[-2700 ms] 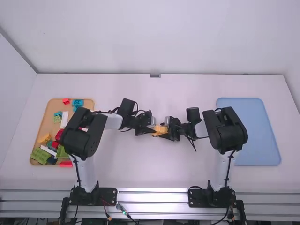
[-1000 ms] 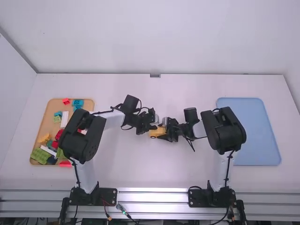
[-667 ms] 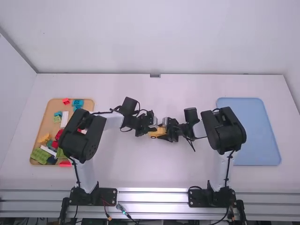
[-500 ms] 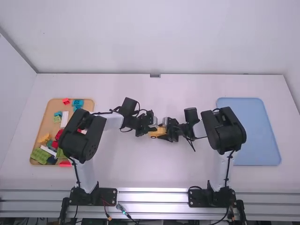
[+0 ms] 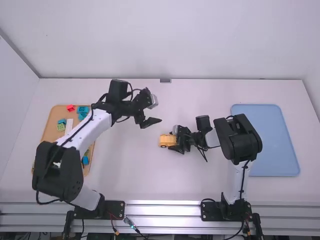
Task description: Assemble lego blocks to make yellow taxi
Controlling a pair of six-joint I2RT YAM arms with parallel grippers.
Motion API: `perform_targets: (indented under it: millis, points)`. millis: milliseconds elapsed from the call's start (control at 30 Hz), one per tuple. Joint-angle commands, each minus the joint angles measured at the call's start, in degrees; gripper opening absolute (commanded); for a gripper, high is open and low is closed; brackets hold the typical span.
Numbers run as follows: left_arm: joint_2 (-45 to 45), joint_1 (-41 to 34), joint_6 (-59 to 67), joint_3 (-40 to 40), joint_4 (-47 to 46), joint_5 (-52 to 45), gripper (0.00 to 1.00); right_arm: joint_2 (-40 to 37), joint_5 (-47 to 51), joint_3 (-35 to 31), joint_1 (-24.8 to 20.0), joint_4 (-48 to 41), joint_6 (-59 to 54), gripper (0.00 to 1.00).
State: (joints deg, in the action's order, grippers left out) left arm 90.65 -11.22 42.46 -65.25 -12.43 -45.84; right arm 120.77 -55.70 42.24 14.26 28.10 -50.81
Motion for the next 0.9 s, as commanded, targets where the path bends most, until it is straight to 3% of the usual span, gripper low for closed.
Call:
perform_targets:
  millis: [0,67,200,267,400,467,700,867]
  points:
    - [-1.81,1.05,-12.68,0.13,-0.72,7.80,0.99,0.04,1.99,1.36,-0.57,-0.46,4.87,0.99]
    - [-2.80,1.70,-17.88,0.24,-0.72,11.93,0.99,-1.38,2.45,1.86,-1.07,-2.40,5.40,0.99]
    - [-4.24,3.89,-29.00,0.44,-0.68,19.71,0.99,-8.11,7.15,3.91,-0.92,-15.13,1.62,0.99]
    - [-4.48,5.79,-35.50,0.42,-0.72,24.17,0.99,-13.55,11.61,6.29,-0.09,-26.97,-2.60,0.99]
    - [-5.25,10.03,-41.31,0.37,-3.76,28.33,0.99,-21.40,19.78,9.14,0.92,-41.35,-7.06,0.99]
    - [-5.44,12.37,-43.80,0.17,-5.97,30.88,0.99,-24.46,23.19,9.75,1.49,-44.92,-7.78,0.99]
    - [-5.49,24.20,-56.92,-1.88,-17.92,49.07,0.99,-30.12,29.24,9.46,3.08,-46.36,-7.78,0.99]
    - [-5.49,33.31,-60.83,-1.88,-21.90,52.37,0.99,-30.12,29.20,9.53,2.93,-45.92,-7.80,0.99]
